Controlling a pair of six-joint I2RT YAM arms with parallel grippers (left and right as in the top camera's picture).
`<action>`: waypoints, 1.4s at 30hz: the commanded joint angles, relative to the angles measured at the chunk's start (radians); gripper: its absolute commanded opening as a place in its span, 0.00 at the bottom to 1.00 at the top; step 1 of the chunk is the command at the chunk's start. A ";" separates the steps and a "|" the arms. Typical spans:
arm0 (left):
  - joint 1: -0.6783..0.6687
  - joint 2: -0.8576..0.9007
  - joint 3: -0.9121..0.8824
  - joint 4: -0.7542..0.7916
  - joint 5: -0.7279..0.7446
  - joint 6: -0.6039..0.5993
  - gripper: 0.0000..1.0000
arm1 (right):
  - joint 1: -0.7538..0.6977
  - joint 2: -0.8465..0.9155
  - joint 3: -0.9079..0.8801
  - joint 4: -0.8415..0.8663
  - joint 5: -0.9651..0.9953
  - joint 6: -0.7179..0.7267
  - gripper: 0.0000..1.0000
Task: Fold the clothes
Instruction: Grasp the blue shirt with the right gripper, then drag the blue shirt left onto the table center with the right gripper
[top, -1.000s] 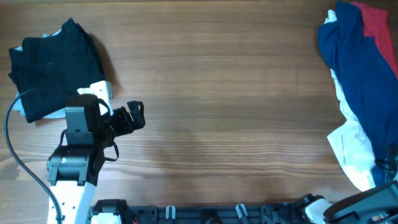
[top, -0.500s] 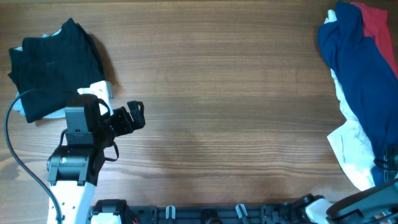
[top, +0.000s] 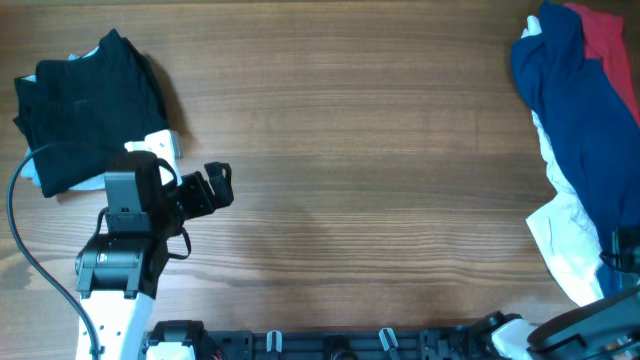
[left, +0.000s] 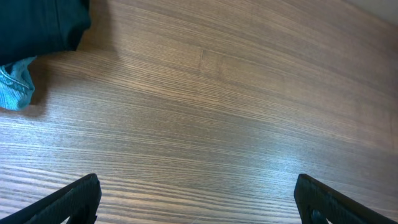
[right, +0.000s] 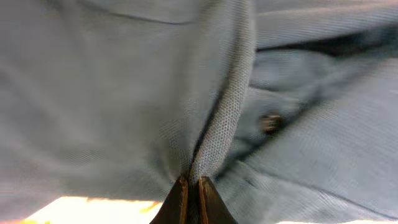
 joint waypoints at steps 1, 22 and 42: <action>0.006 0.003 0.017 0.002 0.011 0.000 1.00 | 0.073 -0.100 0.079 0.002 -0.187 -0.090 0.04; 0.006 0.003 0.017 0.034 0.011 0.000 1.00 | 1.359 -0.057 0.110 -0.140 -0.199 -0.158 0.04; 0.006 0.003 0.017 0.035 0.011 -0.001 1.00 | 1.037 -0.050 0.187 -0.085 0.100 -0.144 0.49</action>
